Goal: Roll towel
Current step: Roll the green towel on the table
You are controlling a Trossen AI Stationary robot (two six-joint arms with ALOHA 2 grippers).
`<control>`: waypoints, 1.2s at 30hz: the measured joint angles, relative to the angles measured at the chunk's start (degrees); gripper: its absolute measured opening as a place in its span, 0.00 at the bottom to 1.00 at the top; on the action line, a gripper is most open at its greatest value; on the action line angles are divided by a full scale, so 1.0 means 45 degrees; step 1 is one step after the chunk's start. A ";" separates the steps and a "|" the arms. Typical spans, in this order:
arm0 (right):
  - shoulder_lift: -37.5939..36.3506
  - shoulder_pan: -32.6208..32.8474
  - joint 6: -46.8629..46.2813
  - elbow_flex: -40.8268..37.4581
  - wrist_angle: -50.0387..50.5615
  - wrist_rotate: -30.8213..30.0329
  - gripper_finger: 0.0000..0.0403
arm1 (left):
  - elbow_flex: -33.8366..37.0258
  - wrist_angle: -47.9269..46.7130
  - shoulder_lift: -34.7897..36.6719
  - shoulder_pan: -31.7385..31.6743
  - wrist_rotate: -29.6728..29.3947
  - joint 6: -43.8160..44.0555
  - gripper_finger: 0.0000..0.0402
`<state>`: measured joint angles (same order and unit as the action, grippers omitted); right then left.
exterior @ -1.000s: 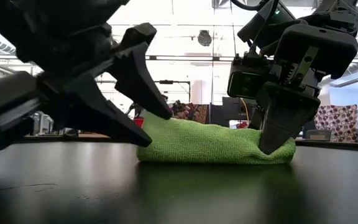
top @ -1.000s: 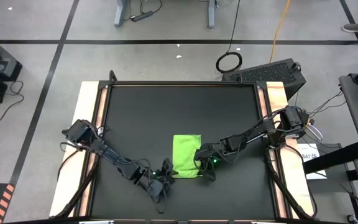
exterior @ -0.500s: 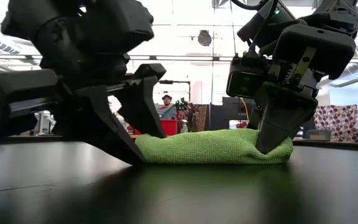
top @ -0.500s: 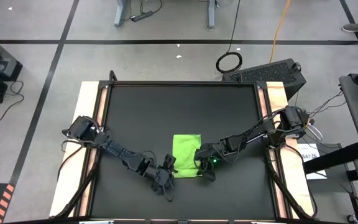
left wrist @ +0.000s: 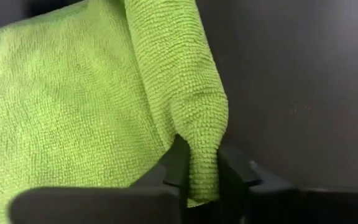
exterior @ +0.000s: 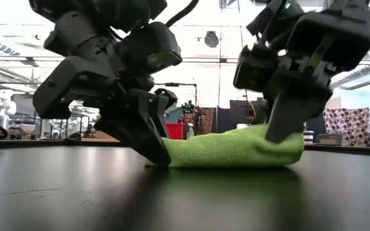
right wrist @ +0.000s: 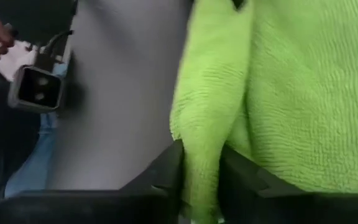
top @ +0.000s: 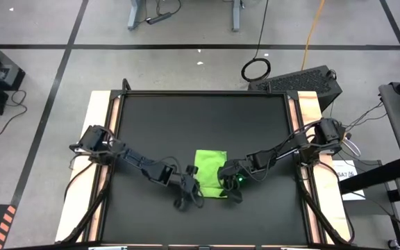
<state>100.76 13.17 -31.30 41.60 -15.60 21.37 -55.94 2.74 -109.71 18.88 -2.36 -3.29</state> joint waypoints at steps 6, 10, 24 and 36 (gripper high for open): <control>-0.1862 0.0393 0.1354 0.0000 0.1545 -0.0766 0.40 | 0.0005 0.0087 -0.0010 -0.0466 0.1366 0.0586 0.07; -0.3396 0.1058 0.2654 0.0000 0.2931 -0.2693 0.54 | 0.0026 0.0247 -0.0023 -0.0972 0.2763 0.1252 0.07; -0.1961 0.4984 0.7452 0.0028 0.2944 -1.1048 0.60 | 0.0053 0.0651 -0.0081 -0.2496 0.5768 0.3387 0.08; -0.0376 0.5155 0.8082 0.0253 0.2462 -1.2607 0.60 | 0.0049 0.0680 -0.0068 -0.2873 0.6486 0.4002 0.09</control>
<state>99.07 36.36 5.06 42.74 -4.52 -35.37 -55.72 5.80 -110.02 5.95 26.83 14.72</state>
